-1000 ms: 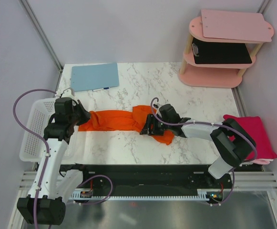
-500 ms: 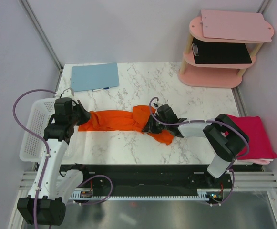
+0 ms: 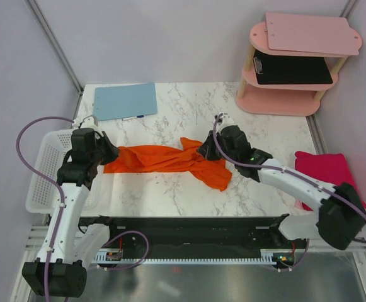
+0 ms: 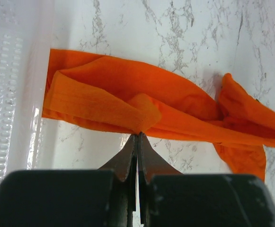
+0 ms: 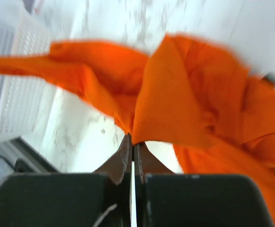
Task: Fold and stack the t-shirts
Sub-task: Flatten out the tshirt, then fold the flattened tshirt in 1/3 of the way
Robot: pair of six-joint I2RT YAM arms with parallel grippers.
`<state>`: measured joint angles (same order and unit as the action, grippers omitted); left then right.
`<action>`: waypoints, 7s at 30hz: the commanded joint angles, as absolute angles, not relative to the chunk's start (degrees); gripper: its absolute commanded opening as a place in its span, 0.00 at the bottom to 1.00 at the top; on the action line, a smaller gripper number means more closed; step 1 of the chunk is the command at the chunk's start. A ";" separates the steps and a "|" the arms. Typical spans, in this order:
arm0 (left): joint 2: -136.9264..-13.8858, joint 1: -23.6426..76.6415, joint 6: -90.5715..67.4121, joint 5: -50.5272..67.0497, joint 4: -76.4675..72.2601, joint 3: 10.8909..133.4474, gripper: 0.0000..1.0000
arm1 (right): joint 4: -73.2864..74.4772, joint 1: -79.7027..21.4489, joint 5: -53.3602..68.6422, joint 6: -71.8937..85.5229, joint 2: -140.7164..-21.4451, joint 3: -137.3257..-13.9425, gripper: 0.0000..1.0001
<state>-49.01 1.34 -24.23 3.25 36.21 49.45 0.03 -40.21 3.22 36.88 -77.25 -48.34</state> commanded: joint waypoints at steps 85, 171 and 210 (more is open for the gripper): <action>-110.92 1.76 -15.56 -4.39 41.22 108.12 0.02 | 13.61 -17.49 -6.42 10.02 -121.04 -104.42 0.00; -110.92 17.40 -19.77 -10.55 40.87 89.48 0.99 | 15.21 -13.71 6.23 17.40 -118.12 -88.67 0.17; -111.18 18.98 -19.07 -10.90 38.14 83.23 0.99 | 18.99 -15.56 3.34 17.58 -113.47 -86.75 0.33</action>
